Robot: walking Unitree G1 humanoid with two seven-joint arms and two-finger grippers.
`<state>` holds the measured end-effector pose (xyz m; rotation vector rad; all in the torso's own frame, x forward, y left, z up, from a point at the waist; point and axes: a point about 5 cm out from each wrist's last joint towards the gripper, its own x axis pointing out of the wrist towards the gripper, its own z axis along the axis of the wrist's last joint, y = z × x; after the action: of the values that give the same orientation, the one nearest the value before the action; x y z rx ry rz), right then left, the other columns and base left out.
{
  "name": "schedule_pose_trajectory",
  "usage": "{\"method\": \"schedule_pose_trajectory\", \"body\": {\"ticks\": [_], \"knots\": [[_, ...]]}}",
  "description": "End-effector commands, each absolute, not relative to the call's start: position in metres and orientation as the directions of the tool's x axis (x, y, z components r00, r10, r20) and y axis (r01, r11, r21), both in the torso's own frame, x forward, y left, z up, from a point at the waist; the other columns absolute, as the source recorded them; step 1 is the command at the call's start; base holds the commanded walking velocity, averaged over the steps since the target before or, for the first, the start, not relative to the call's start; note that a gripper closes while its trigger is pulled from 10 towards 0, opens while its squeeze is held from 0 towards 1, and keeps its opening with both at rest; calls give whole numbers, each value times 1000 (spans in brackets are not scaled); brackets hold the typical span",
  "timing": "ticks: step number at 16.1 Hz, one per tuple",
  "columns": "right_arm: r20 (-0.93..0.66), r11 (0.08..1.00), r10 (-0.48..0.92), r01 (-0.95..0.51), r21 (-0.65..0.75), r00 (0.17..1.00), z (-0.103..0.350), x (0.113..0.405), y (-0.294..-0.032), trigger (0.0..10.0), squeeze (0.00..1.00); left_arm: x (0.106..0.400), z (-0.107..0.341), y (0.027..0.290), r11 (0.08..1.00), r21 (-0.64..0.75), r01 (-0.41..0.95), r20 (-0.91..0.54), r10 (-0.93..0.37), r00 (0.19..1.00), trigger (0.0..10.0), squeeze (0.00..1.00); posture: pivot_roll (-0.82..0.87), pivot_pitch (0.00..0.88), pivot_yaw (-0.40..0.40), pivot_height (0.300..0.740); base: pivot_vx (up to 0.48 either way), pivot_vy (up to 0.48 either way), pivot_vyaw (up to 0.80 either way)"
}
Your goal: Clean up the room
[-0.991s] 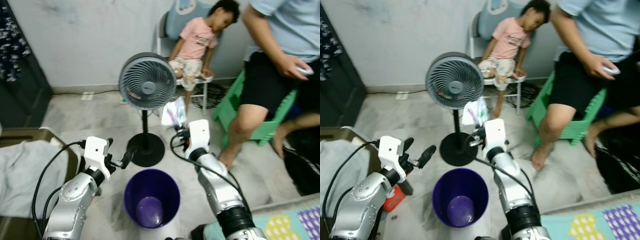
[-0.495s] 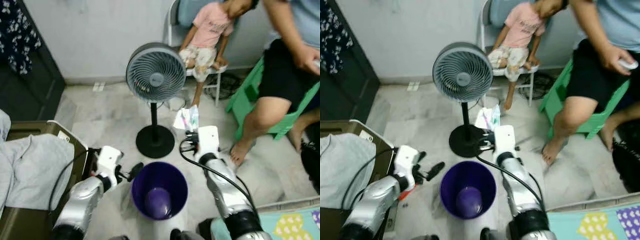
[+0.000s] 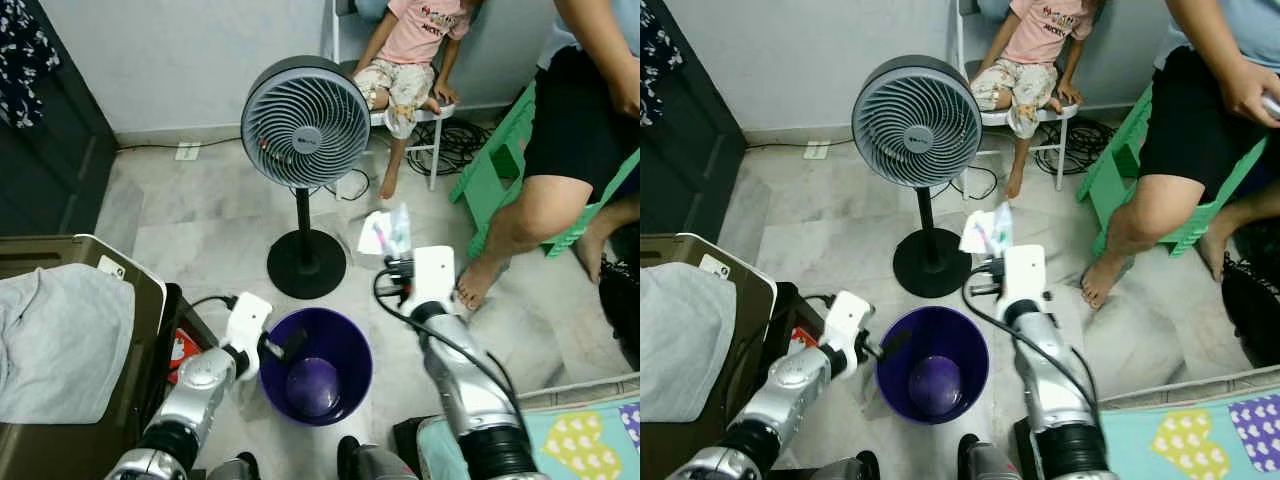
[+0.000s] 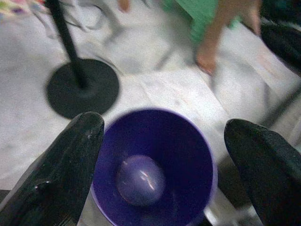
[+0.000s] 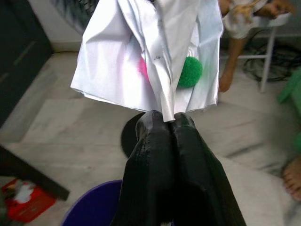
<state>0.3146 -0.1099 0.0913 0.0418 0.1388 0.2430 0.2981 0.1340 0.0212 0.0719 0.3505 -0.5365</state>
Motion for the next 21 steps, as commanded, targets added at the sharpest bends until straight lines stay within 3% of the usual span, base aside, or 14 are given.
{"method": "schedule_pose_trajectory", "body": {"ticks": [1,2,4,9,14,17,21], "knots": [[-162,958,286,-279,63,945,88,315,-96,10000,0,301,26,149,904,-28,428,-302,-415,858,10000,0,-73,240,1,740,0,0,0],[-185,954,301,-296,58,935,82,316,-89,10000,0,308,39,166,952,-64,299,-223,-306,926,10000,0,-51,230,-2,740,0,0,0],[-215,955,296,-291,56,931,76,318,-86,10000,0,308,50,177,960,-116,255,-156,-271,950,10000,0,-35,220,-12,740,0,0,0],[-445,963,252,-267,31,859,47,326,-75,10000,0,288,71,183,881,-3,474,-88,-472,877,10000,0,25,183,-66,740,0,0,0],[-565,959,249,-280,32,787,26,318,-58,10000,0,266,114,181,778,73,624,-42,-623,781,10000,0,67,183,-71,740,0,0,0],[-602,971,188,-237,-3,776,20,316,-63,10000,0,251,119,174,735,79,673,-78,-669,740,10000,0,91,199,-80,740,0,0,0],[-596,980,116,-189,-61,795,22,319,-68,10000,0,236,121,175,753,67,655,-100,-648,755,10000,0,106,215,-84,740,0,0,0]]}}
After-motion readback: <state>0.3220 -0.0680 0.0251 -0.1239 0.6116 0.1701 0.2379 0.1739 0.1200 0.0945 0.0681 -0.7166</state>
